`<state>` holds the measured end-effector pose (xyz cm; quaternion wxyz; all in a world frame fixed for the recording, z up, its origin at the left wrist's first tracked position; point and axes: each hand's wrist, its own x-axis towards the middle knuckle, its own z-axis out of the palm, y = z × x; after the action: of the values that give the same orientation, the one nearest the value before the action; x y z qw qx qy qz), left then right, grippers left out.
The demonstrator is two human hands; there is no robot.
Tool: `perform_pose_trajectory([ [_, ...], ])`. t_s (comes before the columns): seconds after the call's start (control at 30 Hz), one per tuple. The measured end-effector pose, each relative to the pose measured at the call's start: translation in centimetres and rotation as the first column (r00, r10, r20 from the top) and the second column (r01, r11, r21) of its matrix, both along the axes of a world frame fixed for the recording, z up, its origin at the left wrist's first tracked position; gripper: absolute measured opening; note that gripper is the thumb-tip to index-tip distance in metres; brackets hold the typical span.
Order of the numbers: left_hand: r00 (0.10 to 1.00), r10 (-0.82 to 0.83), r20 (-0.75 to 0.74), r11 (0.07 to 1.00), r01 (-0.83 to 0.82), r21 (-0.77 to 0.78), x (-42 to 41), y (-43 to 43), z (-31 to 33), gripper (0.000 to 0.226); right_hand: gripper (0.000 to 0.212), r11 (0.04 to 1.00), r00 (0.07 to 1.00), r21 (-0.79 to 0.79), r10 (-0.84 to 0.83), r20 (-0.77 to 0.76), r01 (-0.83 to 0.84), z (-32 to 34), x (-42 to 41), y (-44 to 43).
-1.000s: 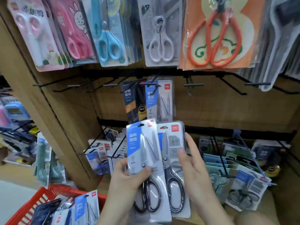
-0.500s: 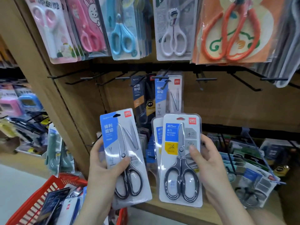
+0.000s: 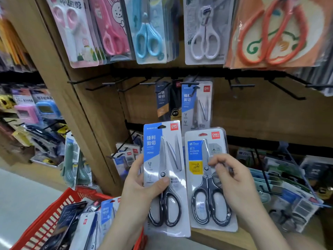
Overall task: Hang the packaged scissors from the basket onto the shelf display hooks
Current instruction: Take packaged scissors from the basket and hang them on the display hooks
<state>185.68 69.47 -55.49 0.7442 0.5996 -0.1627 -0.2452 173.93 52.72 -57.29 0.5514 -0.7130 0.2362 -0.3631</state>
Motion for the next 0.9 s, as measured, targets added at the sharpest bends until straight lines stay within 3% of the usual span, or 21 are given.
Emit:
perform_pose_trajectory([
  [0.17, 1.0, -0.003, 0.029, 1.0, 0.004, -0.009, 0.1, -0.2, -0.2, 0.071, 0.039, 0.995, 0.999, 0.098, 0.001, 0.048, -0.005, 0.1, 0.1, -0.1],
  [0.37, 0.999, -0.002, 0.036, 1.0, 0.002, -0.005, 0.4, 0.0, -0.6, 0.073, 0.037, 0.999, 0.997, 0.049, -0.001, 0.071, -0.003, 0.2, -0.2, -0.5],
  [0.5, 0.999, -0.006, 0.051, 1.0, 0.006, -0.001, 0.8, 0.1, -0.5, 0.061, 0.034, 1.0, 0.995, -0.006, -0.01, 0.096, 0.01, 0.2, -0.7, -0.6],
  [0.63, 0.986, -0.045, 0.161, 0.998, 0.039, 0.042, 2.1, -1.5, 0.3, 0.053, 0.035, 0.995, 0.996, -0.075, -0.058, 0.068, 0.063, -0.1, -1.5, -1.2],
  [0.9, 0.919, -0.128, 0.372, 0.992, 0.11, 0.07, 4.1, -7.4, 1.7, 0.054, 0.041, 0.991, 0.991, -0.053, -0.118, 0.06, 0.121, -0.2, -3.2, -2.2],
])
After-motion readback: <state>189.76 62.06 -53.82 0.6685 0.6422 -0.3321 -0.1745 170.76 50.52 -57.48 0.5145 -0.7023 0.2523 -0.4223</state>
